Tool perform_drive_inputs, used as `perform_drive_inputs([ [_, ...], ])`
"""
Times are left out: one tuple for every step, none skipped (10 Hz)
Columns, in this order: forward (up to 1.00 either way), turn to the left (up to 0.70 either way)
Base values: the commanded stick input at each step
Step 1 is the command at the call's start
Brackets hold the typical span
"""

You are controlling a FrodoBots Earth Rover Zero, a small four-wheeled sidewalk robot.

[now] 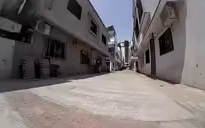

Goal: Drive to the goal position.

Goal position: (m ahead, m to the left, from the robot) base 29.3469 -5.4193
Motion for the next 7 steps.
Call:
perform_drive_inputs([
  [0.00, 0.00],
  [0.00, 0.00],
  [0.00, 0.00],
  [0.00, 0.00],
  [0.85, 0.00],
  [0.85, 0.00],
  [0.85, 0.00],
])
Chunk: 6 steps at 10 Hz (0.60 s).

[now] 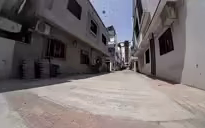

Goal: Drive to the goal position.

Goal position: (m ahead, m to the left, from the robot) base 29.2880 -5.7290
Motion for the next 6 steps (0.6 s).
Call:
perform_drive_inputs([
  [0.85, 0.00],
  [0.85, 0.00],
  [0.85, 0.00],
  [0.85, 0.00],
  [0.85, 0.00],
  [0.85, 0.00],
])
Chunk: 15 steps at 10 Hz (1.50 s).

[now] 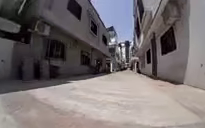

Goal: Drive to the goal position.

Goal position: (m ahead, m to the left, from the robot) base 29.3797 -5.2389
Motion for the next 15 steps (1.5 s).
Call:
perform_drive_inputs([
  [0.85, 0.00],
  [0.85, -0.27],
  [0.85, -0.34],
  [0.85, -0.34],
  [0.85, -0.34],
  [0.85, -0.34],
  [0.85, -0.34],
  [0.85, -0.12],
  [0.85, 0.00],
  [0.85, 0.00],
  [0.85, 0.00],
  [0.85, 0.00],
  [0.85, 0.00],
  [0.85, 0.00],
  [0.85, 0.00],
])
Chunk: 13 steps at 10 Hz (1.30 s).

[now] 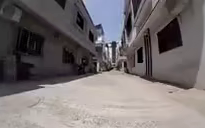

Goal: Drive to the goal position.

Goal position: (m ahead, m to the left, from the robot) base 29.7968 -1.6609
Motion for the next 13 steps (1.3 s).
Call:
perform_drive_inputs([
  [0.85, 0.00],
  [0.85, 0.00],
  [0.85, 0.00],
  [0.85, 0.00],
  [0.85, 0.00],
  [0.85, 0.00],
  [0.85, 0.00],
  [0.85, 0.00],
  [0.85, 0.00],
  [0.85, 0.00],
  [0.85, 0.00],
  [0.85, -0.03],
  [0.85, -0.34],
])
